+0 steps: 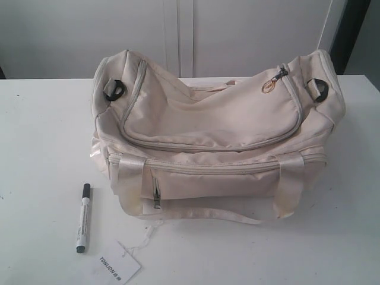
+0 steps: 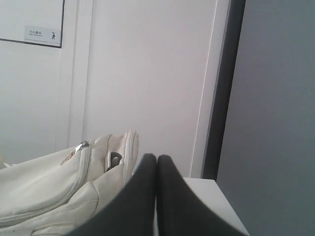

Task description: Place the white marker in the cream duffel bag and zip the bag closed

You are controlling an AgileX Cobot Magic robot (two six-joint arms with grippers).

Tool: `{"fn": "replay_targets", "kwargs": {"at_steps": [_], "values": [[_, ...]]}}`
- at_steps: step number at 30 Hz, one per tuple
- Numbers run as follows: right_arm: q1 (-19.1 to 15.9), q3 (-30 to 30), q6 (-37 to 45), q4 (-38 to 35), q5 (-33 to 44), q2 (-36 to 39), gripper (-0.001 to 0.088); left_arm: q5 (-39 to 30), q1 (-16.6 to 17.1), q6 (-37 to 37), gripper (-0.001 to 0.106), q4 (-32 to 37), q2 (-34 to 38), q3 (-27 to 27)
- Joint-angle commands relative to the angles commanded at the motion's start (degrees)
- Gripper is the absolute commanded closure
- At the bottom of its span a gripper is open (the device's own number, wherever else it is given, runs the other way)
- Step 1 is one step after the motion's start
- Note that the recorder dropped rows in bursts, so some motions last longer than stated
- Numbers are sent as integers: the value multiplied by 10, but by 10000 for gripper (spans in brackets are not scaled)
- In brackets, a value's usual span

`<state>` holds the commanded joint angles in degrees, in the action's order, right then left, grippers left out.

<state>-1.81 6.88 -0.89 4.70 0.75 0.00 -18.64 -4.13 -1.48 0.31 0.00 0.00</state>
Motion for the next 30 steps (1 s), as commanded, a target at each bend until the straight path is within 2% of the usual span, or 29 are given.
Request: {"fn": "replay_targets", "kwargs": {"at_steps": [13, 20, 30], "values": [[0, 101, 0, 0, 135, 3, 868, 0, 0, 0, 1053, 0, 0, 0], [0, 170, 0, 0, 190, 81, 868, 0, 0, 0, 1053, 0, 0, 0], [0, 210, 0, 0, 187, 162, 868, 0, 0, 0, 1053, 0, 0, 0]]}}
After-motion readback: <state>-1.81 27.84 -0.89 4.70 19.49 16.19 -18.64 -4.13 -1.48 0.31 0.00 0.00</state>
